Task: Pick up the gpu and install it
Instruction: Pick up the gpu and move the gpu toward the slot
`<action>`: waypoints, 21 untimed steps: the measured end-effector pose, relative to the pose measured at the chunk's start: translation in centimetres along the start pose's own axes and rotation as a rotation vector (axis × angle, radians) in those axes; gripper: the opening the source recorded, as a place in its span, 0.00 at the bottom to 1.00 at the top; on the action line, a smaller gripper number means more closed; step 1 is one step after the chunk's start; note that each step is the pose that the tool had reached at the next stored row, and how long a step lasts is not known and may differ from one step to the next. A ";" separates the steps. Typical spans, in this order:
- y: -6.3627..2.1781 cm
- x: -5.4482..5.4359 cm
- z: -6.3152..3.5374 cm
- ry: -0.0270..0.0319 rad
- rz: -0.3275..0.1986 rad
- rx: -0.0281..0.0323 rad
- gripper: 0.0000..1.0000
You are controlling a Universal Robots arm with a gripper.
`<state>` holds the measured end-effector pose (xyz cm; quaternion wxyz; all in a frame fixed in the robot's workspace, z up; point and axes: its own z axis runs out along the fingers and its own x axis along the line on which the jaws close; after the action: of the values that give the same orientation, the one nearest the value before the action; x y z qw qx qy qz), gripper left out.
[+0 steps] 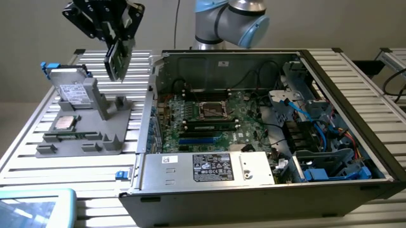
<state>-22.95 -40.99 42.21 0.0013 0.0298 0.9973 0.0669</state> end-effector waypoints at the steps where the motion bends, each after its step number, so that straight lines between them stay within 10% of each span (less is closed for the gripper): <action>1: 0.05 -0.5 -0.16 -0.0001 0.000 -0.0003 0.27; 21: 0.69 -9.5 -0.84 0.0056 0.001 0.0003 0.27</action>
<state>-13.41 -40.99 43.13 -0.0015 0.0300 0.9973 0.0669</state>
